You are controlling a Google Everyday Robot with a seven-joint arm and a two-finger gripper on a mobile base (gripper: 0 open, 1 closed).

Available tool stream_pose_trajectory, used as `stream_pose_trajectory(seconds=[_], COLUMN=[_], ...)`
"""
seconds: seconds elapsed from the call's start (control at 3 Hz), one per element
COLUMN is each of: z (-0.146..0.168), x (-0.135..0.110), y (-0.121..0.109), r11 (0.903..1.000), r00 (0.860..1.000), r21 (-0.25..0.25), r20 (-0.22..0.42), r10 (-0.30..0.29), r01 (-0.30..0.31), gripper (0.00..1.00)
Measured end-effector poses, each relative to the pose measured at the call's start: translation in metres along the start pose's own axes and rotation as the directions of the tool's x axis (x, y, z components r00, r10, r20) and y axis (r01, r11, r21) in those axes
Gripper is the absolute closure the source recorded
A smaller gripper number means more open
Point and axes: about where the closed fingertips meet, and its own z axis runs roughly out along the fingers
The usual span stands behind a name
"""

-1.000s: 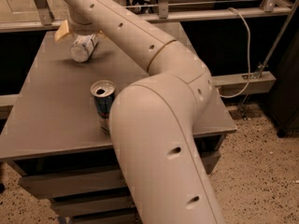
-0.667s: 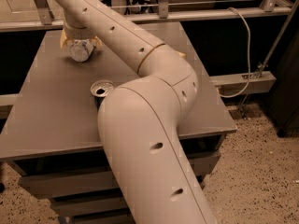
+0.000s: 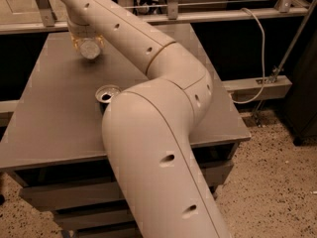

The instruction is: Pick blue plastic bottle

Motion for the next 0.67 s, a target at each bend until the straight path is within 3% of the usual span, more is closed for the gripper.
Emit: stream_pose_trajectory(seconds=[0.33, 0.67], z=[-0.049, -0.112], x=[0.008, 0.000], y=[0.002, -0.005], r11=[0.9999, 0.9949], r00=[0.997, 0.986], r21=[0.002, 0.101], r20=[-0.082, -0.169], r10=[-0.015, 0.012], r01=[0.016, 0.006], gripper=[0.96, 1.00])
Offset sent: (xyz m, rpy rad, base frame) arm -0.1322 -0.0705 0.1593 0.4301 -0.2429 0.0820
